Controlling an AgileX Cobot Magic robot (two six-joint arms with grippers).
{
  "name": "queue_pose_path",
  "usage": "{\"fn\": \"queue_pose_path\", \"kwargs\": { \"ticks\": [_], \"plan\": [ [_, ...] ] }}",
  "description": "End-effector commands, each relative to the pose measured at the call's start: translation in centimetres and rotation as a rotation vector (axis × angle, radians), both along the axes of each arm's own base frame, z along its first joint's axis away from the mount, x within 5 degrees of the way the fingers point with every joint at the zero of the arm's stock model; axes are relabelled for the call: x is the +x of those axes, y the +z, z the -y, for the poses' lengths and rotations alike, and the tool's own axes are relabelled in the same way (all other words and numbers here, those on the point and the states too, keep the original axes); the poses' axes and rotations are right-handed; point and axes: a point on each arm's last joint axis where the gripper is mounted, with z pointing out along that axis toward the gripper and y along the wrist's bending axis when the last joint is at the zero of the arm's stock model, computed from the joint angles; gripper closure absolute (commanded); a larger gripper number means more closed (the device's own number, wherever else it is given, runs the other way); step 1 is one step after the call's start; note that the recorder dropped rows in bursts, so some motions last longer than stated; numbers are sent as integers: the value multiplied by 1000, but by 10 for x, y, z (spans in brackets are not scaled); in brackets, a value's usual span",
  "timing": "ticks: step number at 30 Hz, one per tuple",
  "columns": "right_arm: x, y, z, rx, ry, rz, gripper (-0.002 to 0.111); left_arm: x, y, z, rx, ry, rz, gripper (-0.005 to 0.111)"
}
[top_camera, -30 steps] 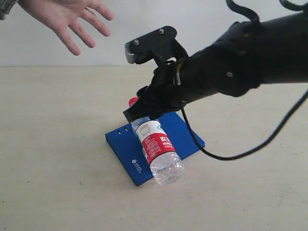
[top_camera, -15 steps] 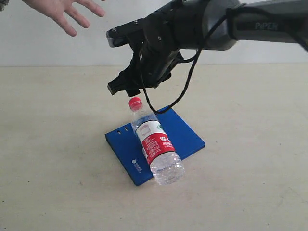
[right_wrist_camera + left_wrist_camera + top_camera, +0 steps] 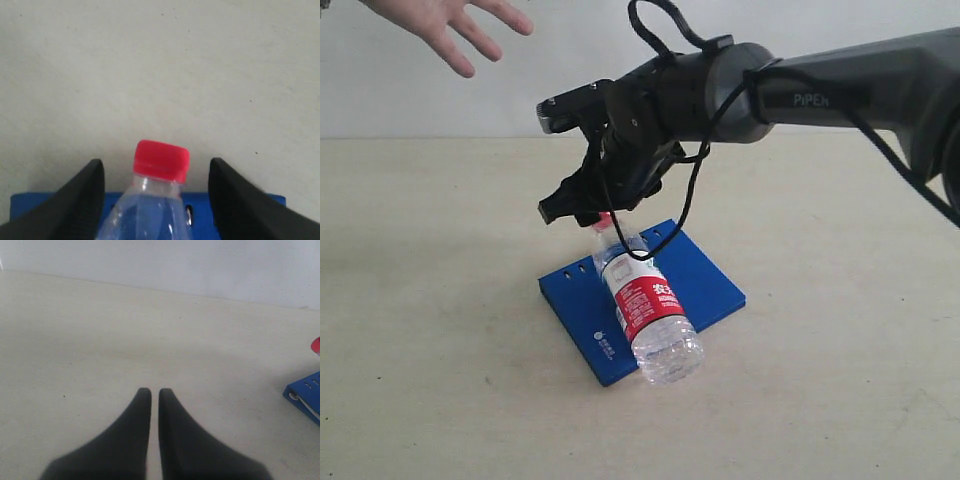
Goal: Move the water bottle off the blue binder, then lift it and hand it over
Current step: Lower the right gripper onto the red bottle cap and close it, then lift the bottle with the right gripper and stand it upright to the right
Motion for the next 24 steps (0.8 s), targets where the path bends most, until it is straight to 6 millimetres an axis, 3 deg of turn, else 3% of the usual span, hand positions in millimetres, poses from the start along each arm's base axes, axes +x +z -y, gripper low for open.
{"fn": "queue_pose_path", "kwargs": {
  "ticks": [1, 9, 15, 22, 24],
  "plan": [
    [9, -5, -2, 53, -17, 18, 53, 0, -1, 0, 1, -6, 5, 101],
    [11, -24, -4, 37, -18, -11, 53, 0, -1, 0, 1, -6, 5, 101],
    [18, -31, 10, 60, -103, -46, 56, 0, -1, 0, 1, -6, 5, 101],
    [23, -11, 36, 56, -180, -65, 104, 0, -1, 0, 1, -6, 5, 101],
    [25, 1, 47, 61, -210, -54, 108, 0, -1, 0, 1, -6, 5, 101]
  ]
}}
